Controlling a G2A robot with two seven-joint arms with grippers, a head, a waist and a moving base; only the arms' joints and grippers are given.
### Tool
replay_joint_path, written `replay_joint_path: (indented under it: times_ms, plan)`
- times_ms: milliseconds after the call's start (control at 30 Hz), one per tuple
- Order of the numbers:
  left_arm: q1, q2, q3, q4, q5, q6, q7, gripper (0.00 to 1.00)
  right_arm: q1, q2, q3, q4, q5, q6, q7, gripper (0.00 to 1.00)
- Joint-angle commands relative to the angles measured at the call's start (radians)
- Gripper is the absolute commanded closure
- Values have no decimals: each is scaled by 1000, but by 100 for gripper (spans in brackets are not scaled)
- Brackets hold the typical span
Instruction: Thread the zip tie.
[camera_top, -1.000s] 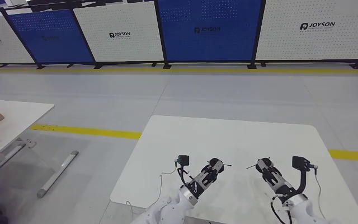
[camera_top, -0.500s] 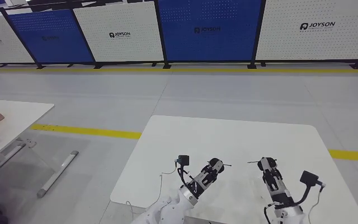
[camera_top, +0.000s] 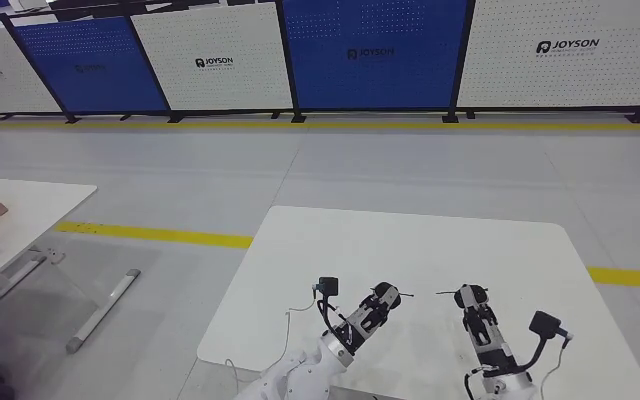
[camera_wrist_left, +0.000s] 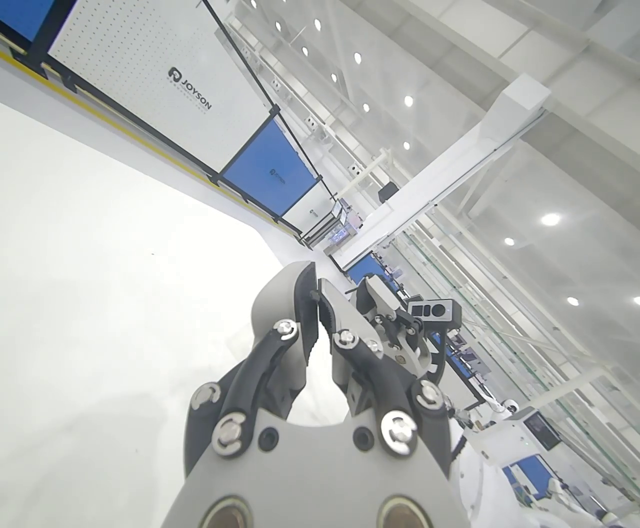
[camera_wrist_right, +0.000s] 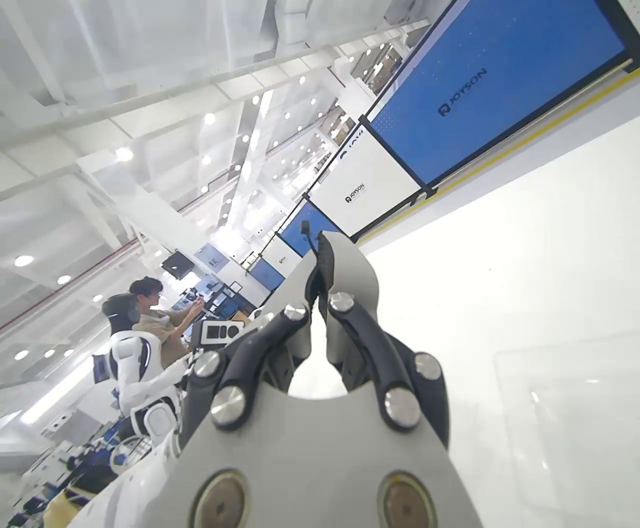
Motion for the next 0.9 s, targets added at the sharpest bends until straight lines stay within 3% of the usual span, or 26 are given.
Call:
replay_joint_path:
  times_ms: [0,67,100,267,600,700,867]
  plan:
    - [0,0,0,0,0,0,0,100,-3,-4,-5,17,13,-49,-20,100]
    - [0,0,0,0,0,0,0,100,-7,-9,-6,49,17,-114,-51,100]
    - [0,0,0,0,0,0,0,100,-10,-10,-11,54,12,-121,-62,100]
    - [0,0,0,0,0,0,0,100,-20,-13,-45,52,11,-121,-86,100]
    - [0,0,0,0,0,0,0,100,-20,-13,-45,52,11,-121,-86,100]
    - [0,0,0,0,0,0,0,100,-17,-19,-44,50,23,-111,-100,100]
    - [0,0,0,0,0,0,0,100,-15,-38,-75,61,-65,-41,-203,100]
